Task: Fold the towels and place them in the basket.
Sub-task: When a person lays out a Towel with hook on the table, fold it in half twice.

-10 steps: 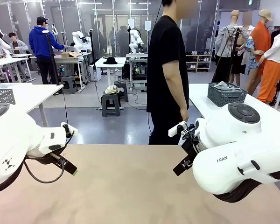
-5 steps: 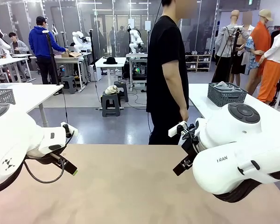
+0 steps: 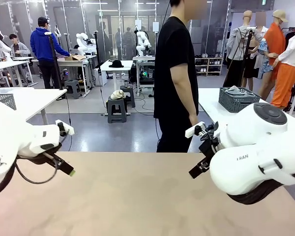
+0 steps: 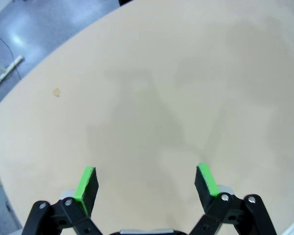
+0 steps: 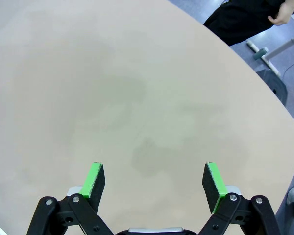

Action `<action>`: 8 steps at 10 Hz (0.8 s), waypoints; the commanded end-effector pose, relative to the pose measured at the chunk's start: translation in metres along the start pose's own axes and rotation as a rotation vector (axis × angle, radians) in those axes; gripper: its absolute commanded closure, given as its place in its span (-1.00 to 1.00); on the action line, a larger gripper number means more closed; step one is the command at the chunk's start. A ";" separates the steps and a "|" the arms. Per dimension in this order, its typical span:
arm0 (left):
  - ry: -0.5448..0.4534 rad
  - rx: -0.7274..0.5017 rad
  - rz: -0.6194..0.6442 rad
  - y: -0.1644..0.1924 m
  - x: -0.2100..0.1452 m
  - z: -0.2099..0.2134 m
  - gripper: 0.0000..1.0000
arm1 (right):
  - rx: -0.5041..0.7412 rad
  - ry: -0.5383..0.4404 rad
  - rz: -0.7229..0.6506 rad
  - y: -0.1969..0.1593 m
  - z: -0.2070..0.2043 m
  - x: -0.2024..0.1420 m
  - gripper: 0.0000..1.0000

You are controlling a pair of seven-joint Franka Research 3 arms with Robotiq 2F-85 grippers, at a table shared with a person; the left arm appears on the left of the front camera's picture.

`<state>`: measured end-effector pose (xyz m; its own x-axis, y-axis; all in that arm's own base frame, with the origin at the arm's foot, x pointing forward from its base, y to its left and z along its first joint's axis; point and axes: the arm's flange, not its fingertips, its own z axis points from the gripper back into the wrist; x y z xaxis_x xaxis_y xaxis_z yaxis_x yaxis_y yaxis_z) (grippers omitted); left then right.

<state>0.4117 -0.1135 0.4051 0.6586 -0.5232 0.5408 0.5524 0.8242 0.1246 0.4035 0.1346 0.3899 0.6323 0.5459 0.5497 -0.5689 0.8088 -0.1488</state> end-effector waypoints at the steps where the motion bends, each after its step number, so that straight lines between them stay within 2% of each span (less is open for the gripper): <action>1: -0.006 -0.060 -0.017 0.038 0.010 0.029 -1.00 | 0.042 -0.038 0.015 -0.039 0.019 -0.009 -1.00; 6: -0.064 -0.039 -0.082 0.107 0.055 0.131 -1.00 | -0.021 -0.109 0.015 -0.123 0.113 -0.020 -1.00; 8: -0.074 -0.030 -0.113 0.121 0.068 0.177 -1.00 | -0.070 -0.085 0.002 -0.151 0.175 -0.024 -1.00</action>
<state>0.4344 -0.0180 0.5906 0.5663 -0.5686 0.5966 0.6044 0.7787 0.1685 0.3939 -0.0260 0.5213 0.5755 0.5064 0.6422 -0.5258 0.8305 -0.1837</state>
